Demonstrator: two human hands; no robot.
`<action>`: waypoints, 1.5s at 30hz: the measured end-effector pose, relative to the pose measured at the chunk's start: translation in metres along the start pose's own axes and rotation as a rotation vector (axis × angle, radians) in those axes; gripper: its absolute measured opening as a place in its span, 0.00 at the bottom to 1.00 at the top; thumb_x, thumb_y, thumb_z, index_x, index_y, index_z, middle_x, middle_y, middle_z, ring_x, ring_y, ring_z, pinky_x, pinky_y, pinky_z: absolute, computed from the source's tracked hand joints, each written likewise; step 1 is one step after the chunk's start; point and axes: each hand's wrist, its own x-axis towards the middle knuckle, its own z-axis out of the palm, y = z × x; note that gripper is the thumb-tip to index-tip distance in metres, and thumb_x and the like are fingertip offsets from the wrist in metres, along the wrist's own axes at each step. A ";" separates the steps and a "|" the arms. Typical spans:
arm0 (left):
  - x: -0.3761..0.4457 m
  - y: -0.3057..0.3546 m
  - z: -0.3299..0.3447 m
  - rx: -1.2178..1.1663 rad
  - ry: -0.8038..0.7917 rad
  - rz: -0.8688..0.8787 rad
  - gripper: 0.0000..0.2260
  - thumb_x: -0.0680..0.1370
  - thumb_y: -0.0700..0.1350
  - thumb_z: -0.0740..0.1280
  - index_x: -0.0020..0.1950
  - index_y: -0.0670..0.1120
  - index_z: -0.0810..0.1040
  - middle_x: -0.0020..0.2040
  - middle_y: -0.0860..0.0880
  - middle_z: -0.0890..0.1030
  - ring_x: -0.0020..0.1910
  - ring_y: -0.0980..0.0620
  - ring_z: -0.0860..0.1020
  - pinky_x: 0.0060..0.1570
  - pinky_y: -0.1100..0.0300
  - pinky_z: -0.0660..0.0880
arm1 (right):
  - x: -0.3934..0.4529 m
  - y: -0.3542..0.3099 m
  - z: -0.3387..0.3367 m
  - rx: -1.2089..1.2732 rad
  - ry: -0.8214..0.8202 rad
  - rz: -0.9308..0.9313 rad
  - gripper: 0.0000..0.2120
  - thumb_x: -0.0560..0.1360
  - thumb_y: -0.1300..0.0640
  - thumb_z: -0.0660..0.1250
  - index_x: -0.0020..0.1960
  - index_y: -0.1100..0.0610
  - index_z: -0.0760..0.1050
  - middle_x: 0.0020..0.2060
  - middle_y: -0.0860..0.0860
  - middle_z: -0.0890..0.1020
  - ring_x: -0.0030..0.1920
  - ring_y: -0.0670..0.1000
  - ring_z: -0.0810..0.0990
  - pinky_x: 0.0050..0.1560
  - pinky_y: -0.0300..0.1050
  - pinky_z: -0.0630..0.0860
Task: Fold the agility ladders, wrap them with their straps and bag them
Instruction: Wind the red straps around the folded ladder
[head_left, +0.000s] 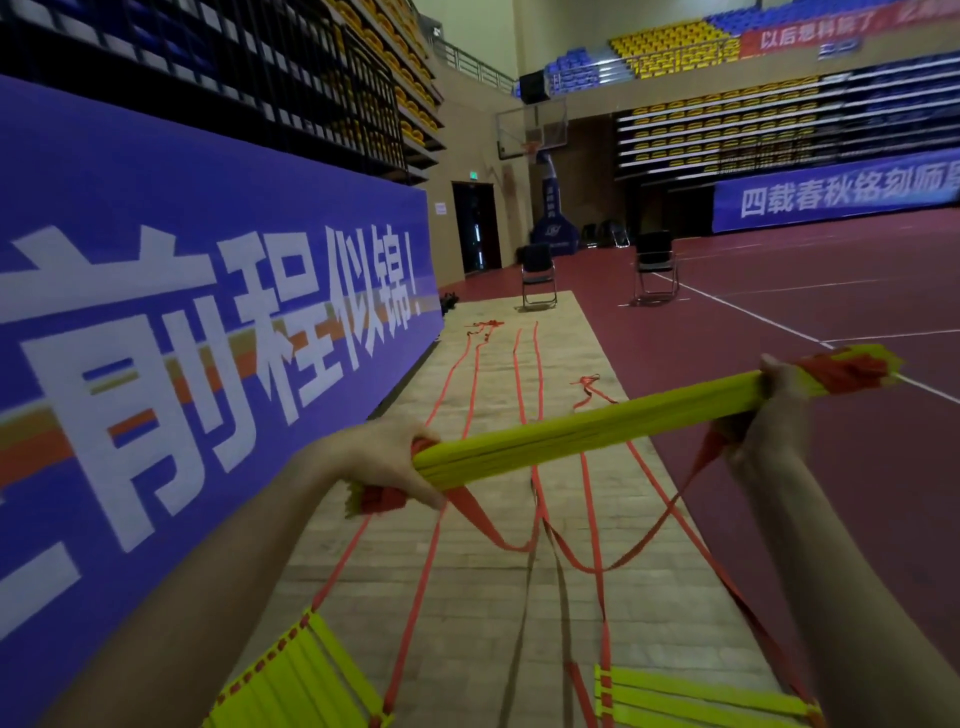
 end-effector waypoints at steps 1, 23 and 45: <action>0.001 -0.004 0.000 0.008 0.075 -0.003 0.21 0.63 0.59 0.77 0.50 0.51 0.78 0.43 0.52 0.79 0.43 0.53 0.77 0.46 0.52 0.76 | 0.003 -0.001 0.000 -0.097 -0.014 0.010 0.15 0.76 0.48 0.67 0.37 0.50 0.63 0.25 0.46 0.64 0.22 0.43 0.66 0.21 0.32 0.63; -0.018 -0.009 0.036 -0.580 -0.342 -0.009 0.27 0.67 0.43 0.74 0.63 0.50 0.70 0.52 0.43 0.83 0.48 0.50 0.82 0.48 0.57 0.77 | -0.017 -0.003 0.028 -0.046 -0.233 -0.069 0.10 0.78 0.50 0.60 0.40 0.50 0.65 0.28 0.44 0.66 0.26 0.43 0.72 0.28 0.35 0.72; -0.016 -0.013 0.030 0.130 0.183 -0.030 0.29 0.63 0.58 0.76 0.61 0.56 0.70 0.50 0.54 0.79 0.48 0.53 0.79 0.51 0.49 0.78 | -0.014 0.023 0.013 -0.003 -0.335 0.055 0.20 0.79 0.51 0.63 0.31 0.51 0.60 0.18 0.44 0.62 0.17 0.42 0.58 0.17 0.34 0.55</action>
